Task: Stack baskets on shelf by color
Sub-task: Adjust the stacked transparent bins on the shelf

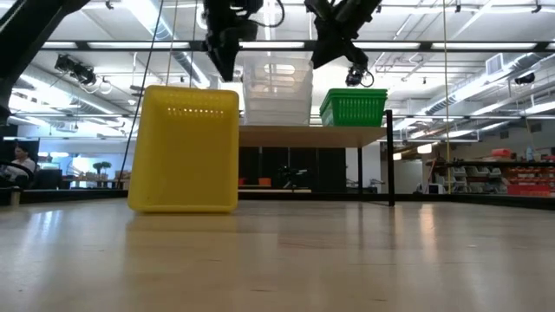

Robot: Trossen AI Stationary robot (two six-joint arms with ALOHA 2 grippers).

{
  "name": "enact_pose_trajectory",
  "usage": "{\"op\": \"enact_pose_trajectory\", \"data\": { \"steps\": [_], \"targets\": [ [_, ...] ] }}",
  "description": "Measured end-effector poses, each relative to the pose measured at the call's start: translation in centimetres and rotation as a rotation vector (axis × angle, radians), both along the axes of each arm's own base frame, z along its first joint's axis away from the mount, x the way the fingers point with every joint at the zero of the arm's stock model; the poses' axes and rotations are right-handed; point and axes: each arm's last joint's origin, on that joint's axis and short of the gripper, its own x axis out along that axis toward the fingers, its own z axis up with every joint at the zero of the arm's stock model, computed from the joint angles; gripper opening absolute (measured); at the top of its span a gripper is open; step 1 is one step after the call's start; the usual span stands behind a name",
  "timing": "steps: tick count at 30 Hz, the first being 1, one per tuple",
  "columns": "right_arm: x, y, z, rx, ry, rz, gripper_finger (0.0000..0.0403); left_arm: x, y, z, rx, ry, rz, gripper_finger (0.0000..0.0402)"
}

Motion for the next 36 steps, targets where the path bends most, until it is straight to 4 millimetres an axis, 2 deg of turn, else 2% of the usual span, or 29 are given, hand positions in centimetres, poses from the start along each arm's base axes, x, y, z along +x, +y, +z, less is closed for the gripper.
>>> {"op": "enact_pose_trajectory", "data": {
  "steps": [3,6,10,14,24,36],
  "targets": [
    [0.0,-0.1,0.0,-0.001,0.001,-0.001,0.0043,0.1,0.1,-1.6,-0.046,0.078,-0.055,0.0093],
    [0.0,-0.1,0.0,-0.005,0.002,0.003,0.0043,0.2,0.5,-3.9,-0.131,0.139,-0.105,0.0093],
    [0.0,0.0,0.0,-0.001,0.005,0.003,0.0043,0.9,1.0,-6.9,-0.151,0.178,-0.124,0.0093],
    [-0.1,0.5,-0.3,0.013,0.042,0.015,0.0043,1.5,1.2,-8.5,-0.138,0.158,-0.121,0.0093],
    [0.2,1.5,-0.7,-0.002,0.069,0.032,0.0043,2.3,1.2,-8.5,-0.09,0.117,-0.148,0.0093],
    [0.3,1.4,-0.7,0.008,0.062,0.026,0.0043,2.2,3.0,-8.1,0.042,0.091,-0.121,0.0093]
  ]
}}
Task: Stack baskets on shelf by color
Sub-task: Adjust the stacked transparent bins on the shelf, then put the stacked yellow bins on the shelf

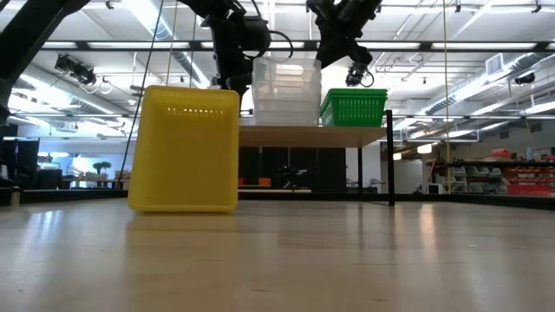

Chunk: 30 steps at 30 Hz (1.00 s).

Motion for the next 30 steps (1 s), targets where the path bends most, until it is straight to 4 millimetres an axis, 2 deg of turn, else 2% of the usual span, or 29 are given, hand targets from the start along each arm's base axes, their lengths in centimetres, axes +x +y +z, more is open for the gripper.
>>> {"op": "enact_pose_trajectory", "data": {
  "steps": [11,16,19,24,27,30],
  "targets": [
    [0.1,-0.1,0.0,-0.001,-0.008,-0.012,0.0043,0.0,0.4,0.1,0.017,-0.023,0.009,0.0093],
    [0.0,-0.4,0.1,-0.025,-0.012,-0.039,0.0043,-0.6,0.0,0.7,0.017,0.025,0.027,0.0093],
    [-0.3,-0.8,0.4,-0.038,-0.035,-0.05,0.0043,-1.1,-0.5,2.4,0.003,0.035,0.037,0.0093],
    [-1.6,-0.4,2.2,-0.078,-0.105,-0.05,0.0058,-2.2,-2.2,6.1,-0.003,0.043,0.034,0.0094],
    [-2.2,0.0,3.0,-0.097,-0.125,-0.04,0.0076,-2.6,-3.9,8.6,0.012,0.01,0.026,0.0094],
    [-3.3,0.5,3.9,-0.106,-0.145,-0.026,0.0094,-2.8,-6.2,11.0,0.024,-0.121,0.031,0.0094]
  ]
}}
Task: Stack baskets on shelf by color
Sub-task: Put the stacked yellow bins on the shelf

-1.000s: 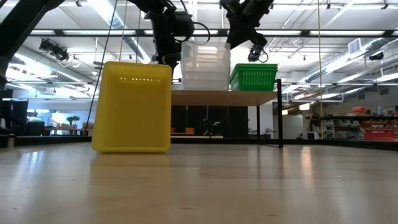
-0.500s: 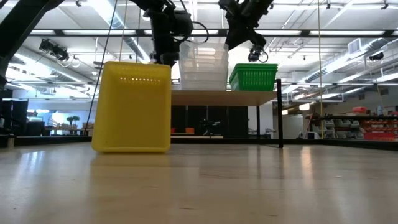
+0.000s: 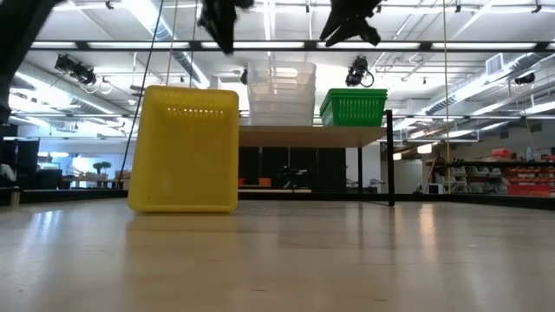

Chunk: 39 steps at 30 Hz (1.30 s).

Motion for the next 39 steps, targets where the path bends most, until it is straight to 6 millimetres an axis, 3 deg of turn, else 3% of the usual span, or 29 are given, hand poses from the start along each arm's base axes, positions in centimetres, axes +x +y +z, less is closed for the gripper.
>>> {"op": "enact_pose_trajectory", "data": {
  "steps": [5,11,15,19,28,33,39],
  "targets": [
    [-1.8,1.3,0.9,-0.01,0.021,0.053,0.0109,-1.2,-6.1,3.0,-0.055,-0.164,-0.074,0.0094],
    [-3.2,2.0,1.4,-0.061,0.073,0.113,0.0111,-0.5,-11.8,3.7,-0.028,-0.207,-0.142,0.01],
    [-3.4,2.1,1.2,-0.082,0.111,0.155,0.0112,0.7,-14.6,2.9,-0.049,-0.217,-0.146,0.0115],
    [-3.7,2.4,0.6,-0.042,0.146,0.214,0.0115,1.6,-17.7,0.5,-0.098,-0.144,-0.174,0.0137],
    [-4.9,4.9,0.2,0.062,0.199,0.24,0.0134,1.4,-24.7,-8.6,-0.084,0.189,-0.253,0.0219],
    [-5.2,6.0,0.6,0.042,0.196,0.195,0.0148,0.6,-26.2,-11.3,0.072,0.215,-0.182,0.0267],
    [-5.2,7.1,0.4,0.066,0.234,0.19,0.0158,0.1,-26.8,-13.4,0.089,0.213,-0.097,0.0303]
  ]
}}
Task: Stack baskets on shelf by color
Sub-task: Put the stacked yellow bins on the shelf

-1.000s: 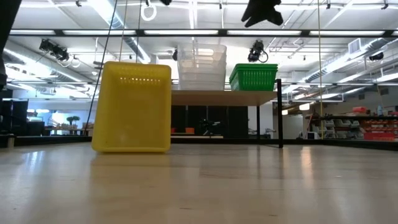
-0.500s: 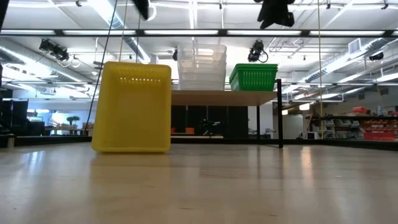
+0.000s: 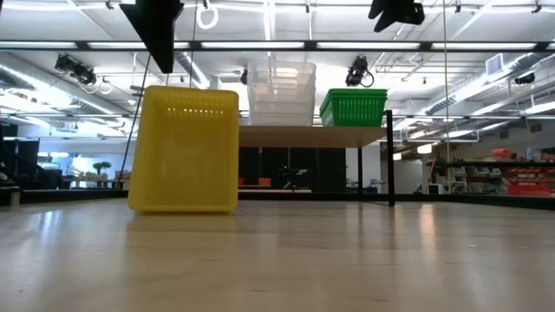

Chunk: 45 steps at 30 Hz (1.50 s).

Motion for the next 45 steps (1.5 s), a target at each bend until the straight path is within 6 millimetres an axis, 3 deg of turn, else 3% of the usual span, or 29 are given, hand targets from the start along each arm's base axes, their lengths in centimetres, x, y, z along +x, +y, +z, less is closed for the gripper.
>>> {"op": "enact_pose_trajectory", "data": {
  "steps": [10,18,25,28,39,45],
  "targets": [
    [-0.2,1.5,-0.4,-0.001,0.075,-0.005,0.0158,-0.7,-2.1,0.0,-0.036,-0.045,0.001,0.0311],
    [-0.2,1.2,-0.3,-0.089,0.079,-0.066,0.016,-0.9,-2.9,-0.2,0.087,-0.083,-0.081,0.0312],
    [0.0,0.9,-0.2,-0.168,0.074,-0.12,0.016,-0.9,-1.3,-4.4,0.016,0.074,-0.078,0.0312],
    [-0.1,0.8,-0.2,-0.184,0.077,-0.141,0.016,-1.3,-0.3,-5.3,0.052,0.131,-0.058,0.0312],
    [0.0,0.8,-0.2,-0.209,0.082,-0.142,0.0158,-0.7,3.7,-4.9,0.188,0.19,-0.031,0.0311],
    [0.0,0.8,-0.2,-0.22,0.086,-0.124,0.0158,1.1,5.8,-5.2,0.172,0.137,-0.072,0.0307]
  ]
}}
